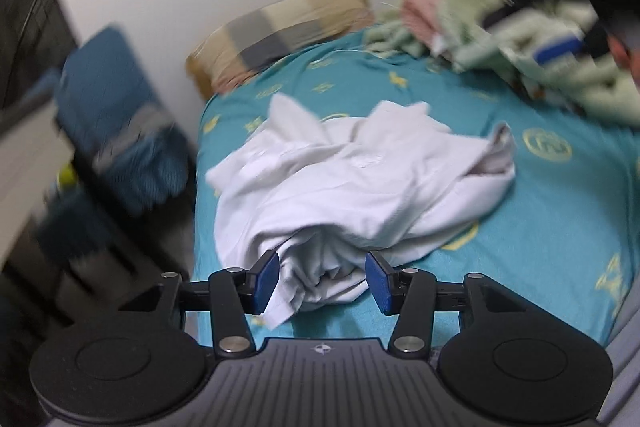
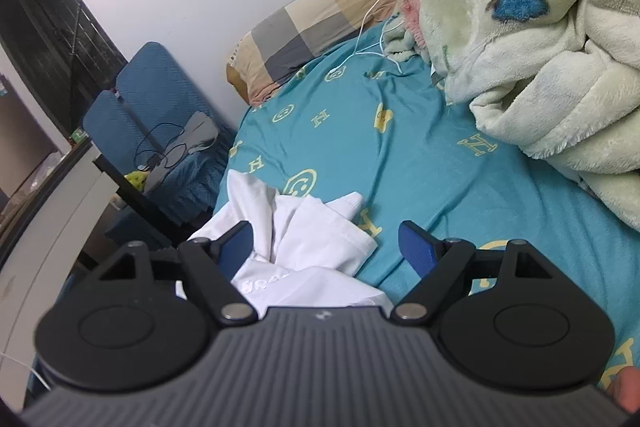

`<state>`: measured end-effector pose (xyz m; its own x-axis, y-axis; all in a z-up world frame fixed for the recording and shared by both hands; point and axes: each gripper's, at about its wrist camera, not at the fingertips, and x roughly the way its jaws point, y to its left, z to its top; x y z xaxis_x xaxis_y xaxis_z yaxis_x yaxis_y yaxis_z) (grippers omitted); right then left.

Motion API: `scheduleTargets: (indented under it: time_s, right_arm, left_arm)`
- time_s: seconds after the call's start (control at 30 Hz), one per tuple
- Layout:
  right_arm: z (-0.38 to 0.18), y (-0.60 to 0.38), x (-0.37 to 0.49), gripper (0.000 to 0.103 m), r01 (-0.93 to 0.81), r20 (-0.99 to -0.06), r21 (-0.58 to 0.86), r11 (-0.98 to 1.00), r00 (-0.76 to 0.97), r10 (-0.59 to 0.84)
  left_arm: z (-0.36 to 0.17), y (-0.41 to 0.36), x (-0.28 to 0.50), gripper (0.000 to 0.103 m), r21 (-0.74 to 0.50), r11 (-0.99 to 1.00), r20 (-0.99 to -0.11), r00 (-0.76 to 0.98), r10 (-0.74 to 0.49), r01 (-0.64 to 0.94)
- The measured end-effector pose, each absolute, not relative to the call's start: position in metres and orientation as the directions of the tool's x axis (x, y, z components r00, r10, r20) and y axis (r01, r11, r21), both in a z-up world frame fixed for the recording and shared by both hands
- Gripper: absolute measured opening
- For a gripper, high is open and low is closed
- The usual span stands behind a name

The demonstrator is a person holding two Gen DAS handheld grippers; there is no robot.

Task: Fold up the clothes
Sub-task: 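Grasp the T-shirt edge with the left gripper while the right gripper grasps another edge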

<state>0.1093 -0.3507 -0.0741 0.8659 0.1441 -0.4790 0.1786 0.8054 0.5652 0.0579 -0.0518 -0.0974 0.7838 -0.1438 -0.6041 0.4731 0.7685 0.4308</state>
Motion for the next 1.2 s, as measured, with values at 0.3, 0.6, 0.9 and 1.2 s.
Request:
scheduleTargets:
  time_s: [0.3,0.6,0.9,1.2]
  right_arm:
    - [-0.08,-0.355,0.116,0.083,0.17,-0.485,0.603,0.779,0.853,0.19]
    - [-0.085,-0.349,0.125,0.083,0.167,-0.509,0.6,0.782,0.834,0.212]
    - [-0.091,-0.345,0.126,0.083,0.202,-0.55,0.552,0.809,0.817,0.172]
    - [-0.104,-0.314,0.138,0.083,0.127,-0.628,0.486,0.865,0.739,0.244]
  left_arm:
    - [-0.151,-0.096,0.071,0.05,0.71,0.5,-0.526,0.846,-0.091,0.495]
    - [-0.161,-0.106,0.08,0.045,0.713,0.506,-0.487,0.862,-0.141,0.486]
    - [-0.08,-0.062,0.101,0.014,0.286,0.832,-0.447,0.834,-0.323,0.475]
    - [-0.055,-0.024,0.116,0.014,-0.057,0.883,-0.469,0.769,-0.435,0.465]
